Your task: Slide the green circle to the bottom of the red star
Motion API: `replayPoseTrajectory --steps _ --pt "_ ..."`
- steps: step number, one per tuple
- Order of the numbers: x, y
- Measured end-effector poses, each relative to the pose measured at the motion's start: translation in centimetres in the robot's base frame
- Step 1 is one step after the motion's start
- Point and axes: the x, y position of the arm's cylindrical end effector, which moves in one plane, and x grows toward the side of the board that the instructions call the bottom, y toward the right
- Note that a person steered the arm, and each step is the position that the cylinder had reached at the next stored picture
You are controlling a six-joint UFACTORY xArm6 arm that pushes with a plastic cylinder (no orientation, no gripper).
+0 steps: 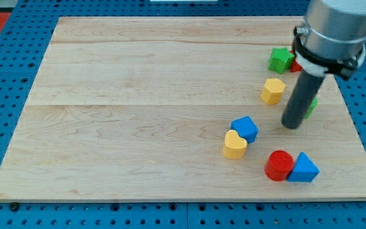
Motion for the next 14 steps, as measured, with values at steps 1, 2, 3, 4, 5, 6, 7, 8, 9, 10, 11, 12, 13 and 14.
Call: replayPoseTrajectory --steps 1,2,3,4,5,6,7,8,9,10,11,12,13,14 --pt "0.2 4.4" --pt "-0.4 4.4" --pt "-0.4 1.7" --pt "-1.6 1.4" --pt "-4.1 1.6" --pt "-6.1 1.6" --pt "-6.7 0.9" --pt "-3.9 2.1" --pt "-4.7 3.9" --pt "-6.2 4.3" --pt "-7.7 4.9" --pt "-8.9 4.9" --pt "-9.5 4.9" --pt "-9.5 4.9"
